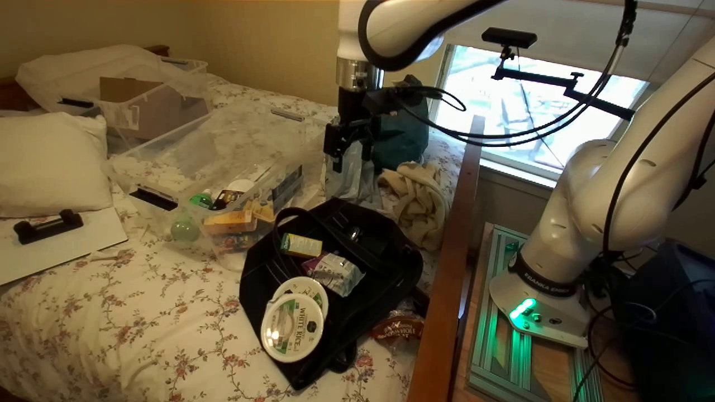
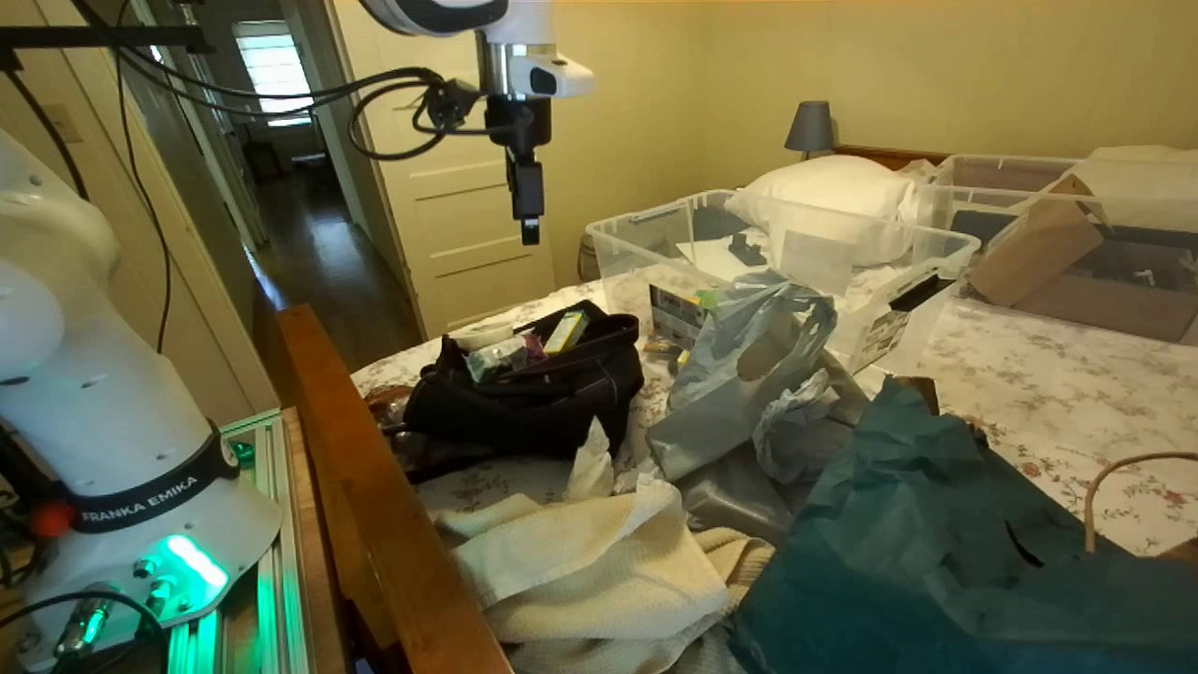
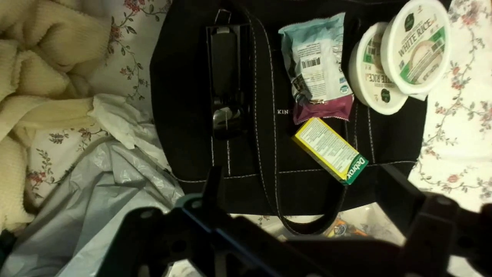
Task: Put the black object from the black bag in the clear container.
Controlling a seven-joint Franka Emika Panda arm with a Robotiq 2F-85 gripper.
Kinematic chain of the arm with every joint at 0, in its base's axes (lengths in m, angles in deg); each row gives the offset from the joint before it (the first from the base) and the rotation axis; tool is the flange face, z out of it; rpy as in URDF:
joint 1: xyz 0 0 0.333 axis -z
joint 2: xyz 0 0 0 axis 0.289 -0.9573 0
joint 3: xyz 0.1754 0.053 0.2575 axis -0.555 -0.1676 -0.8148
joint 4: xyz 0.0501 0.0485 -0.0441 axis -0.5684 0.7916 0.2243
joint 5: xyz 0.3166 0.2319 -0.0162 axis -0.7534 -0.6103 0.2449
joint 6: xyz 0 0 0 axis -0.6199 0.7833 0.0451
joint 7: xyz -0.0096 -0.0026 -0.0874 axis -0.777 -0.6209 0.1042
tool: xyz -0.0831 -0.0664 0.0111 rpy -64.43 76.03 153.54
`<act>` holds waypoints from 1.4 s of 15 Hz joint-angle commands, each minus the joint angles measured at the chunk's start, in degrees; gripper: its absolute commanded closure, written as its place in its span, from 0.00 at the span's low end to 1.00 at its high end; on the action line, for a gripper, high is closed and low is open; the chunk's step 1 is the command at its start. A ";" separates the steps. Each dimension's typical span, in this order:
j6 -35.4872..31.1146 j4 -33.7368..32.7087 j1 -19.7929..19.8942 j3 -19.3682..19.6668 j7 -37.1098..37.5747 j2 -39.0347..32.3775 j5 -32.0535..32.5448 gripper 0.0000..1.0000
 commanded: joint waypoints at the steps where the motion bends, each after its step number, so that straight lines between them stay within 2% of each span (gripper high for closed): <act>1: -11.81 8.22 -0.23 -0.96 3.53 1.25 -3.40 0.00; 5: -22.45 14.84 -1.12 -0.97 2.55 -0.01 -8.25 0.00; 7: -25.52 16.69 -1.69 -0.49 1.16 -0.97 -11.68 0.00; 8: -25.45 16.64 -2.37 0.38 -0.89 -1.22 -15.63 0.00; 9: -23.38 15.55 -0.90 -0.80 1.75 -0.96 -10.35 0.00; 11: -24.10 16.16 -1.28 -0.35 0.45 -1.20 -13.07 0.00; 15: -24.13 16.15 -1.31 -0.21 0.38 -1.21 -13.53 0.00; 18: -23.38 14.90 -0.71 -0.01 -0.64 -5.28 -11.57 0.00; 21: -24.71 14.24 0.03 -0.15 -0.89 -9.41 -6.55 0.00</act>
